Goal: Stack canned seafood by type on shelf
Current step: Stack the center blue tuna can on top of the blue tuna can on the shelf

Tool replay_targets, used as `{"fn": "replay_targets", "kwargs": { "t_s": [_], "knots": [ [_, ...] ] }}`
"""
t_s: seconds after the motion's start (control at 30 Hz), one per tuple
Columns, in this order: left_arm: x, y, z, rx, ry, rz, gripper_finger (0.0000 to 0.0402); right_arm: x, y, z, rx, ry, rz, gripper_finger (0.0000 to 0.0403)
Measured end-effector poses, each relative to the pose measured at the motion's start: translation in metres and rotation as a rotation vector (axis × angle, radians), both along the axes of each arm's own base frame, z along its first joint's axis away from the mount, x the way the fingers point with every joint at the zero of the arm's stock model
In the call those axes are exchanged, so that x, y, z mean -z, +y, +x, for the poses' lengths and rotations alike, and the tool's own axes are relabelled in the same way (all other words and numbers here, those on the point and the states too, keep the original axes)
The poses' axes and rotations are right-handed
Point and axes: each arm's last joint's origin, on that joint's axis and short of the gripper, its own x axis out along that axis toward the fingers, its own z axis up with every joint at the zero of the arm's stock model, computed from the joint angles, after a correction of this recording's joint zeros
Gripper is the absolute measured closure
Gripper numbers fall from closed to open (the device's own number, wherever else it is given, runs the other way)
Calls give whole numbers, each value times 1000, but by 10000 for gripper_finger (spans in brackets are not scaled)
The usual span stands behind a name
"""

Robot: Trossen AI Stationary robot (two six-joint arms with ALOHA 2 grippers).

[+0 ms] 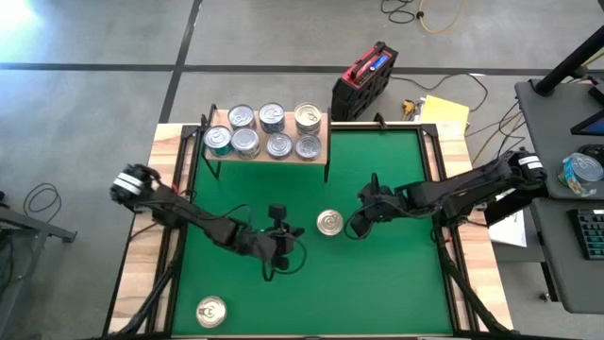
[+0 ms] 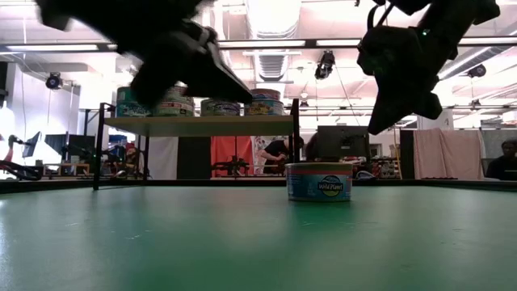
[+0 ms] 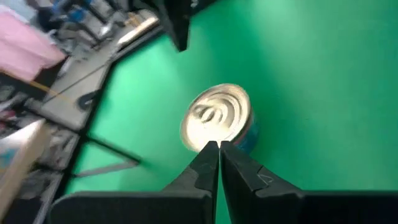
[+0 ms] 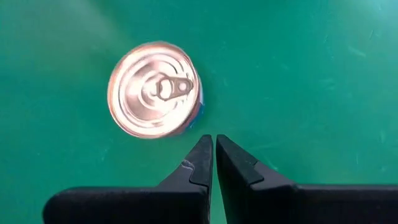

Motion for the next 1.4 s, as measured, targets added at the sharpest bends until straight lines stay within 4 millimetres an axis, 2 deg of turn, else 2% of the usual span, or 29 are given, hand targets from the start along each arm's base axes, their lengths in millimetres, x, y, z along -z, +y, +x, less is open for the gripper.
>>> {"fn": "replay_targets", "kwargs": {
  "t_s": [0.13, 0.23, 0.4, 0.63, 0.97, 1.17, 1.4],
  "knots": [
    [11, 11, 25, 23, 43, -3, 401, 9, 1, 0, -19, 0, 22, 390],
    [16, 19, 39, 14, 62, 9, 401, 18, 2, 0, -39, -66, 68, 384],
    [20, 29, 53, 94, 76, -33, 401, 35, 2, -3, -77, -184, 156, 345],
    [26, 32, 55, 110, 107, 1, 401, 50, -5, -11, -27, -221, 178, 246],
    [42, 36, 56, 143, 167, -9, 402, 50, -17, -9, 12, -233, 170, 121],
    [46, 36, 57, 143, 175, -8, 402, 48, -19, -7, 16, -257, 170, 86],
    [39, 37, 60, 128, 121, 20, 401, 51, -19, -5, 29, -256, 167, 83]
  ]
}}
